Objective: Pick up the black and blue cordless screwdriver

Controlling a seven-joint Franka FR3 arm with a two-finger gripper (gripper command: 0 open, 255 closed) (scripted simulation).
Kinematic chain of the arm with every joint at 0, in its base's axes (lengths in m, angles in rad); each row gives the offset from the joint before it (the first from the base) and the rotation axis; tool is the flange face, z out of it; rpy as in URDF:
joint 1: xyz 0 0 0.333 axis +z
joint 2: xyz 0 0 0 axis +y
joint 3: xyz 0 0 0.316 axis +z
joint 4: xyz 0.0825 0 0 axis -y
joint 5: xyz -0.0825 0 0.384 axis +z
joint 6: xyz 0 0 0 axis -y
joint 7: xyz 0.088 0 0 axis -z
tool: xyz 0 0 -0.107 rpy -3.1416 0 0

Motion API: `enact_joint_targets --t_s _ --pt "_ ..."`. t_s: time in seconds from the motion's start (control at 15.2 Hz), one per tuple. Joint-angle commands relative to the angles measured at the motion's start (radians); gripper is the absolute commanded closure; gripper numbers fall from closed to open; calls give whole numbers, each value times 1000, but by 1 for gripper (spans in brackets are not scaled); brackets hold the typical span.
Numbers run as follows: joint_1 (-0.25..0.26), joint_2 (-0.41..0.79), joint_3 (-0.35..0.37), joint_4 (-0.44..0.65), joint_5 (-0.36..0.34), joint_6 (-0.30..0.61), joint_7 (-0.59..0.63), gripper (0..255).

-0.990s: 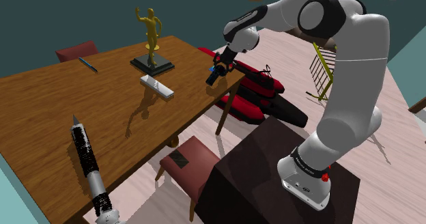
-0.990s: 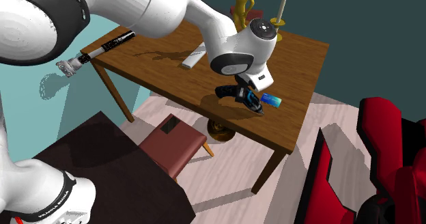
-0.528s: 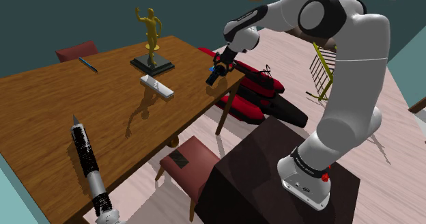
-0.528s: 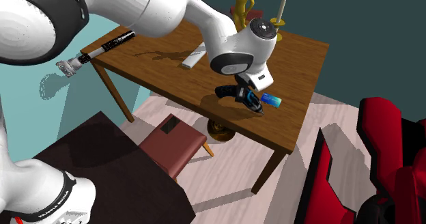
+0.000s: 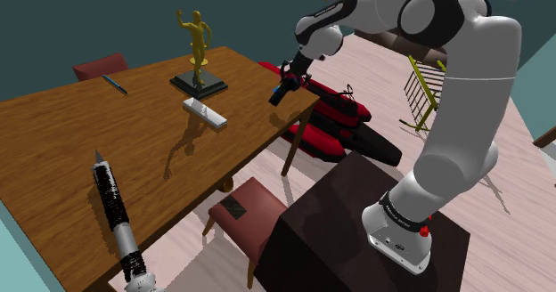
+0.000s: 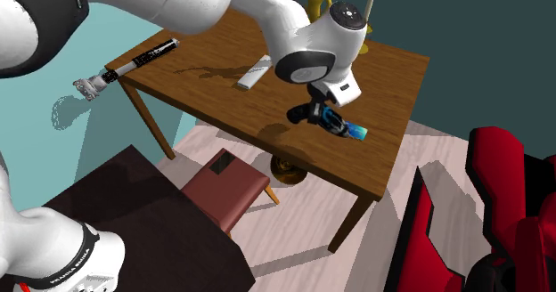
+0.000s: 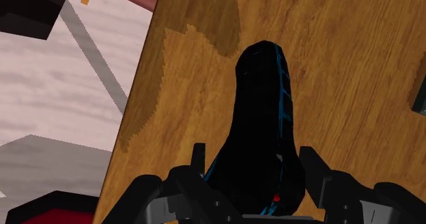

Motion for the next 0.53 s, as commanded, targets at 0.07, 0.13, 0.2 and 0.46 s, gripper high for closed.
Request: enact_joint_targets --t_s 0.07,0.13,0.2,0.46 --pt "2 -26 -6 4 -11 -28 12 255" --pt "3 -33 -8 6 -15 -38 16 255" --pt "4 -41 -9 9 -18 -47 20 255" --pt "5 -57 -13 16 -26 -69 30 255"
